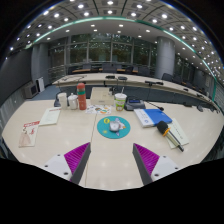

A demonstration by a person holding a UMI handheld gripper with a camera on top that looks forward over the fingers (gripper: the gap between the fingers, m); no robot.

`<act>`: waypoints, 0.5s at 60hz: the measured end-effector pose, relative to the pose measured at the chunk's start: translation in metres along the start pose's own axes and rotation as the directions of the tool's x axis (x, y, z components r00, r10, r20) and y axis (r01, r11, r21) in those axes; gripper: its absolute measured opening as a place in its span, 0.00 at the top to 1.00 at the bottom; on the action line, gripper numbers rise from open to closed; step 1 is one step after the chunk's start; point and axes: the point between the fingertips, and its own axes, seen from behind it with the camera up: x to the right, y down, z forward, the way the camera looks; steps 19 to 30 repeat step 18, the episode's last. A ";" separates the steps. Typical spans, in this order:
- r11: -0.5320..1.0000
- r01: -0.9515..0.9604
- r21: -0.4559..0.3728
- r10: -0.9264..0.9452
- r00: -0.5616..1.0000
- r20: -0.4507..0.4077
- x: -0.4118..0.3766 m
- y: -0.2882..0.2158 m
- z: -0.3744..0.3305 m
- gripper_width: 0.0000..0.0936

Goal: Arrange mouse

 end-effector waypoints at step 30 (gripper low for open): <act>0.999 -0.010 0.030 0.010 1.000 0.000 -0.001 0.009 -0.043 0.08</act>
